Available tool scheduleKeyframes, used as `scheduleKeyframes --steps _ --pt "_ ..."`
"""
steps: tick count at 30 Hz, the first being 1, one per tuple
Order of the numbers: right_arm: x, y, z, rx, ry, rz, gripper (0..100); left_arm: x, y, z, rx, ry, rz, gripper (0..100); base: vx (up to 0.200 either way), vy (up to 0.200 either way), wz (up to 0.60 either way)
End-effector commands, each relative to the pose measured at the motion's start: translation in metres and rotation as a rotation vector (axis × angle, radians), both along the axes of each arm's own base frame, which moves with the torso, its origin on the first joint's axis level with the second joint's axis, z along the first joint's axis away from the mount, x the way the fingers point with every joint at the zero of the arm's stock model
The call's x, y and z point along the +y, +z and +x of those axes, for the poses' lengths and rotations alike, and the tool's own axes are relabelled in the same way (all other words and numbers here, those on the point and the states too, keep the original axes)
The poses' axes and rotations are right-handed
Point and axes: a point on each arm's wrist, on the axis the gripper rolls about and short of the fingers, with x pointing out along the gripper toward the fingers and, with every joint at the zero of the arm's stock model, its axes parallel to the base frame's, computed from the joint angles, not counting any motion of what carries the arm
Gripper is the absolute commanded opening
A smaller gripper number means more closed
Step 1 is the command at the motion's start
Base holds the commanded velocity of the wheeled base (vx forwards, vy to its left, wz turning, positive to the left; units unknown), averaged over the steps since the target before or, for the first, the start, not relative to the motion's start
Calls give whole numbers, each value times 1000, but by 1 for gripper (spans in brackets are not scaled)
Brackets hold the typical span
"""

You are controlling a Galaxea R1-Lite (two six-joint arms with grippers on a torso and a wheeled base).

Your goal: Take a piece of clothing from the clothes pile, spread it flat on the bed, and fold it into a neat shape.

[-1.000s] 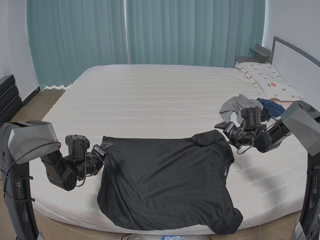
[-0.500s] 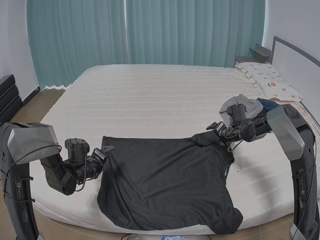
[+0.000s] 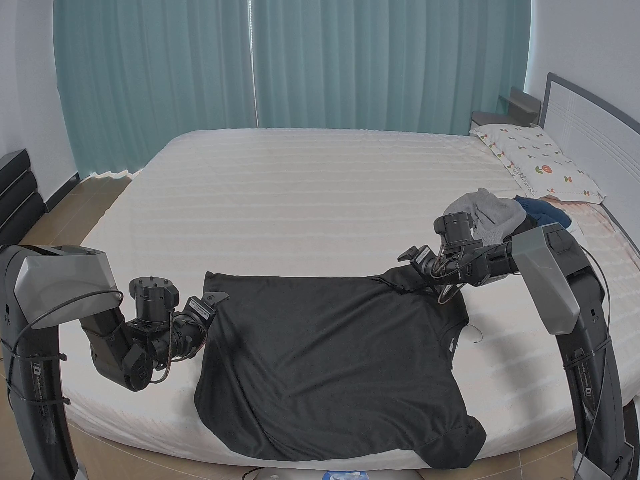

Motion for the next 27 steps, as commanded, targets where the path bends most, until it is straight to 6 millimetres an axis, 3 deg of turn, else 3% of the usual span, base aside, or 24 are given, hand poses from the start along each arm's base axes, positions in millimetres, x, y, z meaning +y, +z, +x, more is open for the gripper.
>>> scheduleKeyframes --steps 1,11,12,21,24,27 --pt "2 -13 3 6 -13 -14 100 0 0 0 1 -1 2 100 0 0 0" --pt "0 -15 9 -9 -37 -26 100 0 -1 0 2 -1 2 100 0 0 0" --pt "0 -14 9 -12 -38 -24 0 0 -1 0 2 -1 2 100 0 0 0" --pt "-2 -24 13 -29 -81 -58 0 0 -2 0 4 -1 2 100 0 0 0" --pt "0 -12 17 -111 -92 -39 0 0 -2 0 4 -1 2 100 0 0 0" --pt "2 12 24 -283 -149 -36 0 0 -2 0 4 -1 2 100 0 0 0"
